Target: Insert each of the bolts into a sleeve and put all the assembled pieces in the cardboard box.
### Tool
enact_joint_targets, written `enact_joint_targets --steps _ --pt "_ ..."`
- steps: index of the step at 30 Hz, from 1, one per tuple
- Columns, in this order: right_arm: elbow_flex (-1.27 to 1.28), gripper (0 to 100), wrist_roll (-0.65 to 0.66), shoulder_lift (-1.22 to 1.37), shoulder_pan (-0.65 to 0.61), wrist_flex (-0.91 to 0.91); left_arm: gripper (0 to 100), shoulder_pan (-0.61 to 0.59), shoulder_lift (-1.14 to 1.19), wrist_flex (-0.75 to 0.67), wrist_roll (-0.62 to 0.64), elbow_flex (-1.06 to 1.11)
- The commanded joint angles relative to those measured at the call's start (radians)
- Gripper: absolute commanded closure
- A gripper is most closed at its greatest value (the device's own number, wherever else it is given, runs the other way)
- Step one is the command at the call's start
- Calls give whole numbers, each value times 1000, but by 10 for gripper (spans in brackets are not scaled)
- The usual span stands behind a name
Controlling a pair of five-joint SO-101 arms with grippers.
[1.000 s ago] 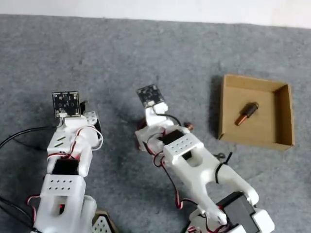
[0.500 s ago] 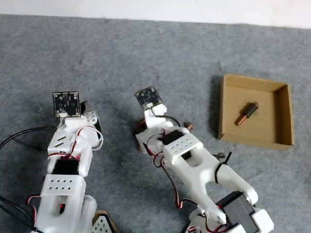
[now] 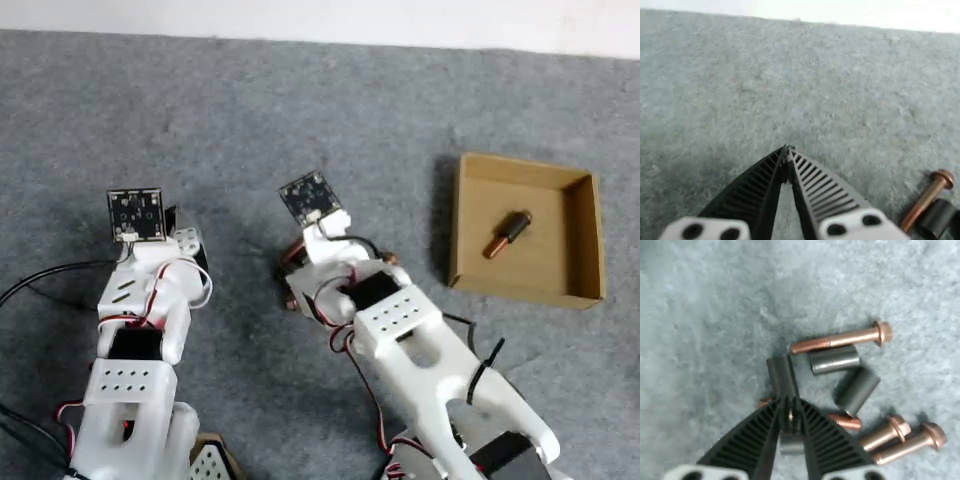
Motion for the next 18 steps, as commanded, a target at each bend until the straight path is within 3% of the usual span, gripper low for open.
enact_joint_targets --steps 1,5,18 --pt "-2 892 25 -24 -15 -13 989 -12 1 -72 3 -8" --pt "-7 766 25 47 -53 -48 989 -12 1 -81 3 -4" --pt "-246 769 28 460 -120 -53 989 -13 1 -81 3 -4"
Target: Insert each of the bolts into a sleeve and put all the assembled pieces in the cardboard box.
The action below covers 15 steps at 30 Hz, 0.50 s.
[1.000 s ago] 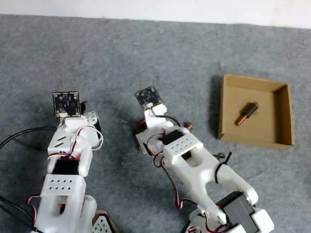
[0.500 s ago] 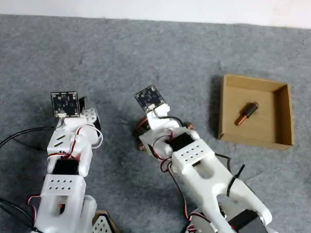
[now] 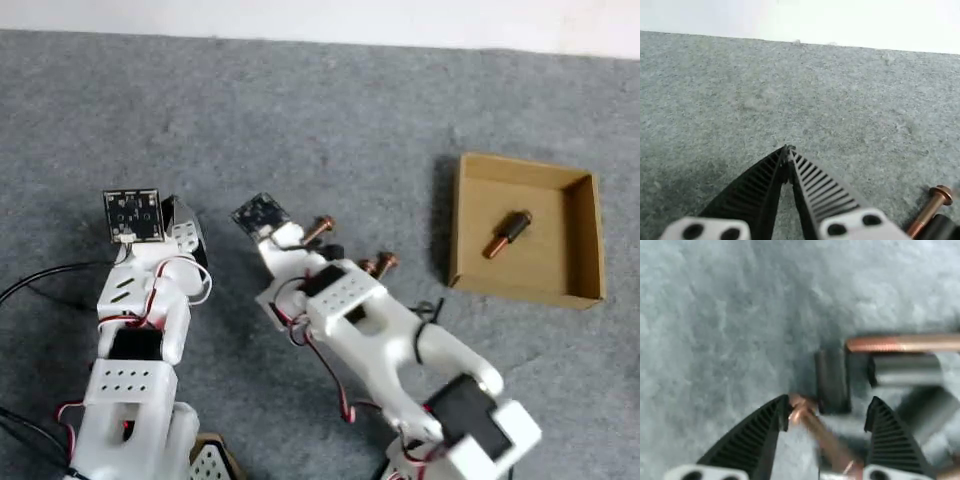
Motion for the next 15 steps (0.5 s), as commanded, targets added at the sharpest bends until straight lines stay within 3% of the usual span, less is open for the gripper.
enact_joint_targets --steps 1,8,15 --pt "-82 770 14 81 -2 -15 989 -13 1 -23 3 -8" --pt "-96 779 14 125 -2 -7 989 -13 1 -23 3 -8" --pt "-102 900 12 131 13 -13 989 -13 1 -23 3 -8"
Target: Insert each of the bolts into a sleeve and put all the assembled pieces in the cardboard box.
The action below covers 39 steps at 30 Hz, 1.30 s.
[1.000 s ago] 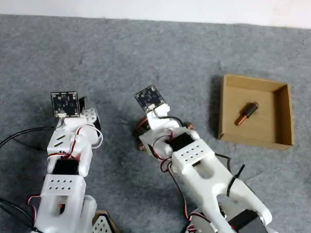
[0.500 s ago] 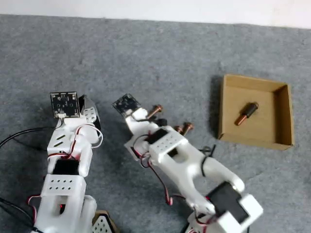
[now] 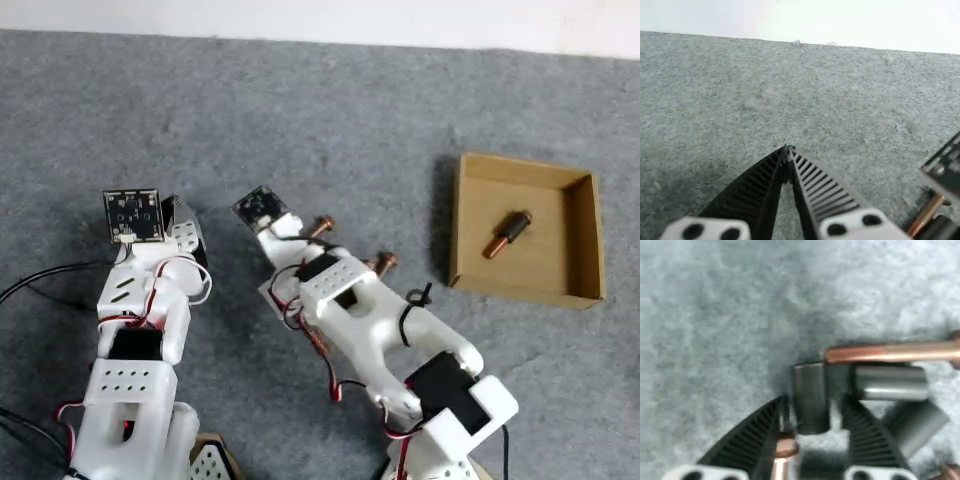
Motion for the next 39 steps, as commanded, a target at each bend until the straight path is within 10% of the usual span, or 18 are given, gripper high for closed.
enact_joint_targets --steps 1,23,39 --pt "-19 900 9 12 4 -13 989 -13 1 -21 3 -8" --pt "134 994 9 -303 45 -33 989 -8 1 -21 3 -4" --pt "239 994 8 -325 478 -252 989 -7 1 -21 3 -4"
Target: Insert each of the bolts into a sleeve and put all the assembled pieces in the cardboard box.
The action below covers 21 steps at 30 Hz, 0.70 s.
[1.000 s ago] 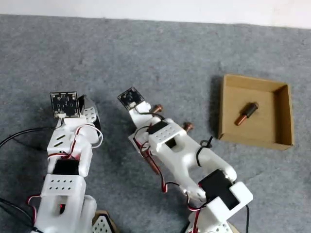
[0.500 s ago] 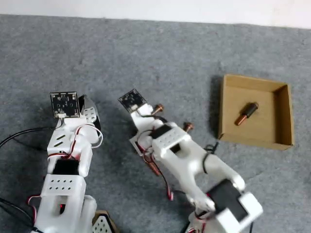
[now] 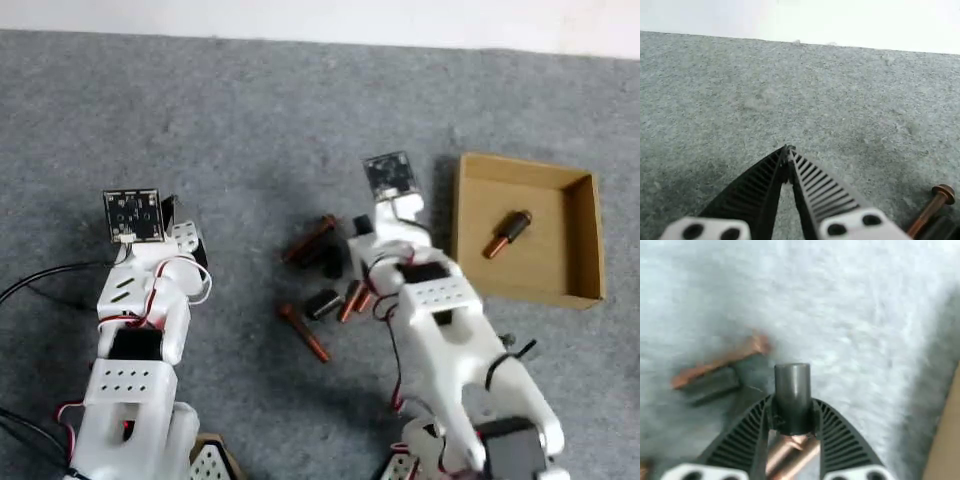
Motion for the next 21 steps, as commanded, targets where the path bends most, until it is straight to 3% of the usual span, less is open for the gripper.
enact_joint_targets --steps 1,7,14,21 --pt "-110 994 8 114 38 -33 989 -7 1 -21 3 -4" --pt "-262 984 8 326 36 -30 989 -7 1 -21 3 -4" --pt "-295 790 8 328 36 73 989 -7 1 -21 3 -4" --pt "-355 786 8 334 35 70 989 -5 1 -21 3 -2"
